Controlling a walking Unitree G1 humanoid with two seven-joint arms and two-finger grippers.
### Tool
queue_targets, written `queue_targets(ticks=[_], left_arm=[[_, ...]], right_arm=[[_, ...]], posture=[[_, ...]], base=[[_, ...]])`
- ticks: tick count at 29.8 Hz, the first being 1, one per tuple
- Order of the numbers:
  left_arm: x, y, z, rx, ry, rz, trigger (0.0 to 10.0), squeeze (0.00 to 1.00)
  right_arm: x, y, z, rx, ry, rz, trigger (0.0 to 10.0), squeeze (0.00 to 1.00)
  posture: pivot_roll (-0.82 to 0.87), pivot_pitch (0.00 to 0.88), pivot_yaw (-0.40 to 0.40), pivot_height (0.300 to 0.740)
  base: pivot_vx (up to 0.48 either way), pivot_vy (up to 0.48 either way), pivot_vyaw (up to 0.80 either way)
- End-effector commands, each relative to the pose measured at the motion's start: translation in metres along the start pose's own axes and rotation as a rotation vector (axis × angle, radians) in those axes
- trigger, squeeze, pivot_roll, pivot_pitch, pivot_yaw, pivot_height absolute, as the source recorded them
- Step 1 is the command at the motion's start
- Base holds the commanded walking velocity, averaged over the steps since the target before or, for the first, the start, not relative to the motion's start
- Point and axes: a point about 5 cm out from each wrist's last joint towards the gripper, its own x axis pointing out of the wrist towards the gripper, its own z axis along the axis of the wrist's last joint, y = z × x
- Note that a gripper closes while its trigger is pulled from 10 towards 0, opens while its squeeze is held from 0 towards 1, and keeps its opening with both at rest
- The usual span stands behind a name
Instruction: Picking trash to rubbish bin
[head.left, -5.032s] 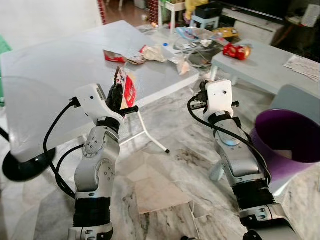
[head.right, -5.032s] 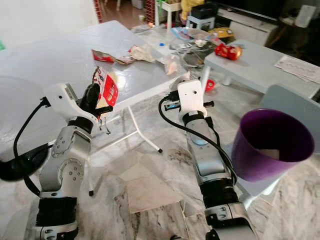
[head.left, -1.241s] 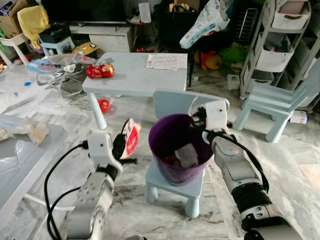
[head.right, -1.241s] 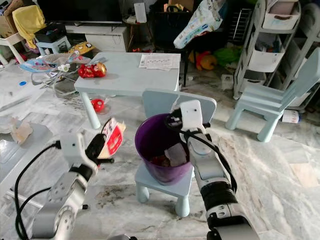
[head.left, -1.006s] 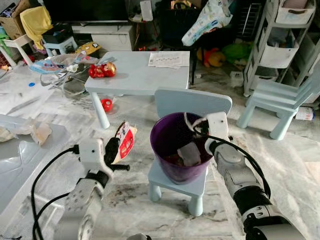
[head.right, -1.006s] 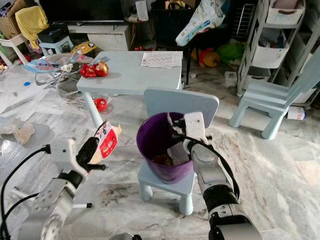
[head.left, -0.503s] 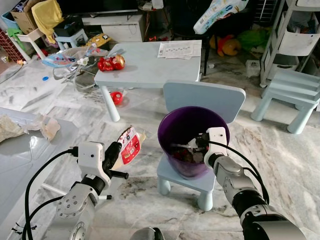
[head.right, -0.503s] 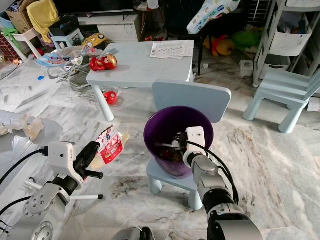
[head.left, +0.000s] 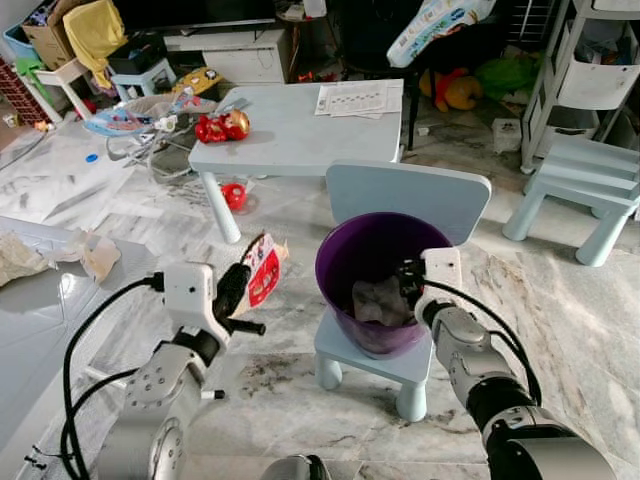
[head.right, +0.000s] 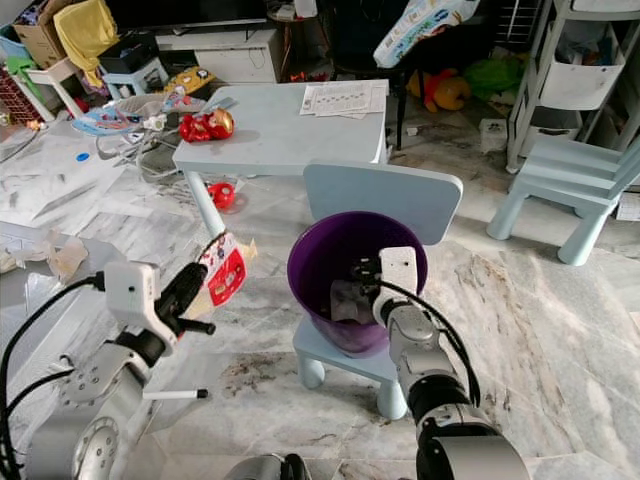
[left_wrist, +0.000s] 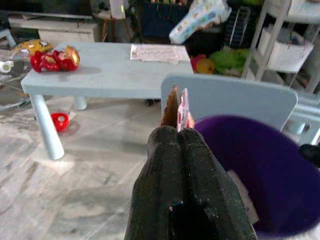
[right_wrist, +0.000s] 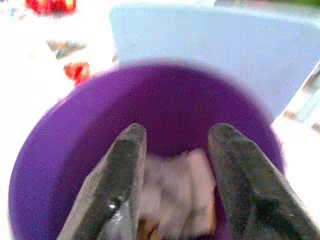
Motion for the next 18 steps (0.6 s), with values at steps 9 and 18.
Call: queue_targets(ticks=[9, 18], left_arm=[[0.023, -0.007, 0.005, -0.049, -0.054, 0.008, 4.9, 0.0], [0.044, -0.022, 0.005, -0.109, -0.065, -0.036, 10.0, 0.0]], right_arm=[[-0.024, -0.005, 0.027, -0.061, -0.167, -0.021, 10.0, 1.0], [-0.045, 0.001, 0.041, -0.063, -0.208, 0.038, 10.0, 0.0]], posture=[[0.04, 0.054, 0.079, 0.74], [-0.02, 0.037, 0.063, 0.74]], base=[[0.0, 0.0, 0.0], [0.0, 0.0, 0.0]])
